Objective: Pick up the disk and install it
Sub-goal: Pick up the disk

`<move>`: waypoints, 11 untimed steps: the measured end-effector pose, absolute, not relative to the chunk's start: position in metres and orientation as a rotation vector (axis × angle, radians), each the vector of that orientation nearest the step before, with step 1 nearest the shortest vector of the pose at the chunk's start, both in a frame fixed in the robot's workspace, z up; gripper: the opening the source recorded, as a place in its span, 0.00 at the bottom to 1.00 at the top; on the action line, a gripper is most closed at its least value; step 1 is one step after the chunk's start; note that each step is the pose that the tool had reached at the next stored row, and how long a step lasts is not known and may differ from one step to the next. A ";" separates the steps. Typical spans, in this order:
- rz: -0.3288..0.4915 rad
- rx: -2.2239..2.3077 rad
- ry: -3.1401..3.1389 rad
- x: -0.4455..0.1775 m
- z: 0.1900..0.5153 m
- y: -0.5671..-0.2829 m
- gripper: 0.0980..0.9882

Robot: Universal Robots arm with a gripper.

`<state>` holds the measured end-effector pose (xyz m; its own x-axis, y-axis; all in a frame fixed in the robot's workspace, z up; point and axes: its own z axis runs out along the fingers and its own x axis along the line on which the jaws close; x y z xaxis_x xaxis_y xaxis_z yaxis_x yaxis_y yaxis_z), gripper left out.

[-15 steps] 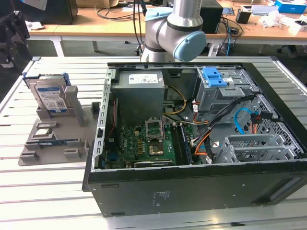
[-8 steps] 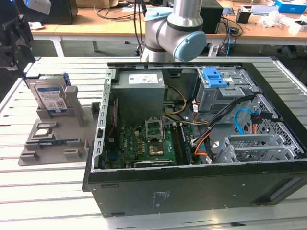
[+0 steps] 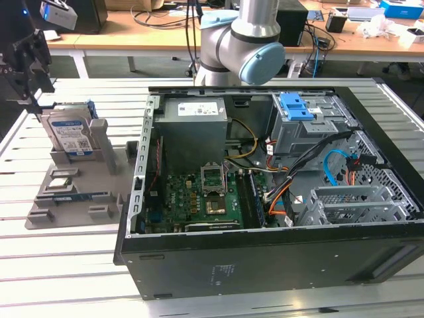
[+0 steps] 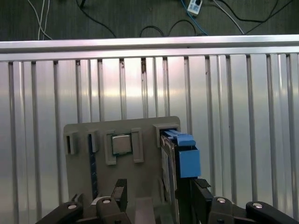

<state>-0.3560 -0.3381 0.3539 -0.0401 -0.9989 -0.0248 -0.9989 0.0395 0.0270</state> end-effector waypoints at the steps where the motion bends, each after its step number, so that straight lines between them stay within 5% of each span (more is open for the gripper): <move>1: -0.058 2.176 -2.264 -0.356 0.353 -0.336 0.63; 11: -0.057 2.214 -2.226 -0.356 0.322 -0.315 0.63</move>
<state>-0.3564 -0.3151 0.3223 -0.0054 -0.9997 -0.0247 -0.9996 0.0048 0.0270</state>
